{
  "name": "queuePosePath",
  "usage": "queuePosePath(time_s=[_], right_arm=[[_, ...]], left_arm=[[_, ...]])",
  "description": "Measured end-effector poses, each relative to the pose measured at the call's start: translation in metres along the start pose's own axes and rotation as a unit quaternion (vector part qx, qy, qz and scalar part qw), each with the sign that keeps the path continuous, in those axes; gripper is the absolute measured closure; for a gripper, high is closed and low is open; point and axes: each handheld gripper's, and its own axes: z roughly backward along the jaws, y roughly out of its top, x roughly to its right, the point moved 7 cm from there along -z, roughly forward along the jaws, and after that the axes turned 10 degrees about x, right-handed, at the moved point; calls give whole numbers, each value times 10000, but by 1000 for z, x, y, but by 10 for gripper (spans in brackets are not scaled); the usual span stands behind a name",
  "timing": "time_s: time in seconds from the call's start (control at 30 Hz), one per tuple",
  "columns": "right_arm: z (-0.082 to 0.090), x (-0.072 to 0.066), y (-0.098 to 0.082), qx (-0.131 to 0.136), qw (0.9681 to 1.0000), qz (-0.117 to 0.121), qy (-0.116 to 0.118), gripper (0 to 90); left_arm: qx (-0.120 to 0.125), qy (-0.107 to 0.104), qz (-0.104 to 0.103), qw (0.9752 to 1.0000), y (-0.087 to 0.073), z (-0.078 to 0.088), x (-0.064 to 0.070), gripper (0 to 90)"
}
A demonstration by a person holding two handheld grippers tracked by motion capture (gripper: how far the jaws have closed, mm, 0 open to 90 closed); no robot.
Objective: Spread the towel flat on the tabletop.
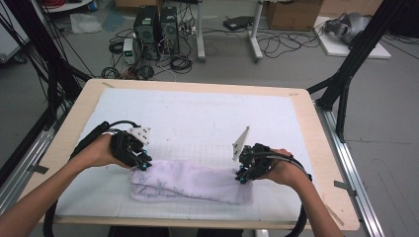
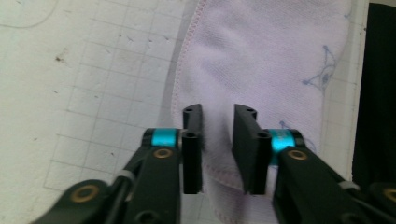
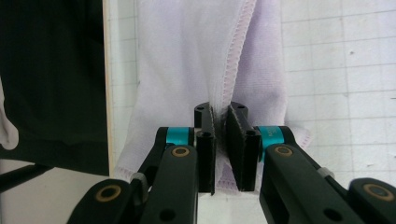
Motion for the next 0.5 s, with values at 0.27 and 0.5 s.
queuePosePath(time_s=[0.27, 0.5], right_arm=[[-2, -2, 0, -31, 10000, 38, 32, 822], [-1, -2, 0, -24, 10000, 21, 39, 824]], left_arm=[[-181, 137, 311, 9993, -1, -9, -13, 609], [-387, -20, 220, 9990, 2, -13, -6, 871]])
